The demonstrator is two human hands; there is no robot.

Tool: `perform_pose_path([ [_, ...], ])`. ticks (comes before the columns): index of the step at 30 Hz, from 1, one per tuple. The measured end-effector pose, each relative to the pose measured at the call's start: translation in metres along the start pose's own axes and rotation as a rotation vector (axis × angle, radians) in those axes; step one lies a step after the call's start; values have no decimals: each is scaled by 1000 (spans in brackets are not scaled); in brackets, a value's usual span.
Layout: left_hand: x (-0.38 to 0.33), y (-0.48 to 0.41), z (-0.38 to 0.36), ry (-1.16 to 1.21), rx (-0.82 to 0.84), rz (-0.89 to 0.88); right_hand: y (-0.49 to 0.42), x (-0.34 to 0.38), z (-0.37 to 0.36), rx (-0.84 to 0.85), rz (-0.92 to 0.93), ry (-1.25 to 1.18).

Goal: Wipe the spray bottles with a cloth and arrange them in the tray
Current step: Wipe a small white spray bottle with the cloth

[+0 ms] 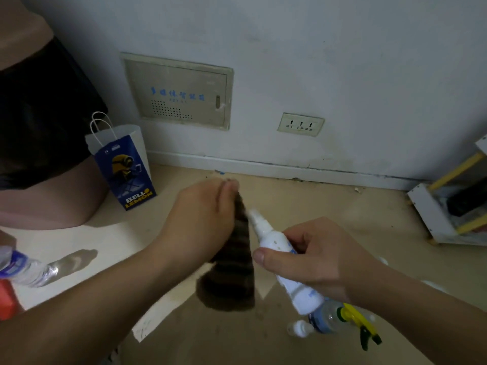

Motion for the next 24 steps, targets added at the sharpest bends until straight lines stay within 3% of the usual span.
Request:
perform_pose_path([
  [4,6,-9,32,277,6,189,-1,-6,10,-25,-27,-86],
  [8,-6,1,33,311,9,96,-2,-4,11,-32,3,-3],
  [15,-26,29,-15,329,273,-80,-6,4,6,-46,24,12],
  [19,9,25,-39,564,309,250,-5,9,1,-35,30,28],
  [22,5,43,-70,822,566,441,-4,12,-1,-47,39,58],
  [24,1,57,-83,871,655,502,-3,10,-9,-1,24,78],
])
Point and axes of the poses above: each hand's wrist, its own y-axis away from the middle knuckle, its own z-axis out of the back of the hand, x = y × z, the point moved 9 cm from there along -y, towards the middle knuckle, and after that the axes turned 7 degrees about z, right-handed, at the moved point
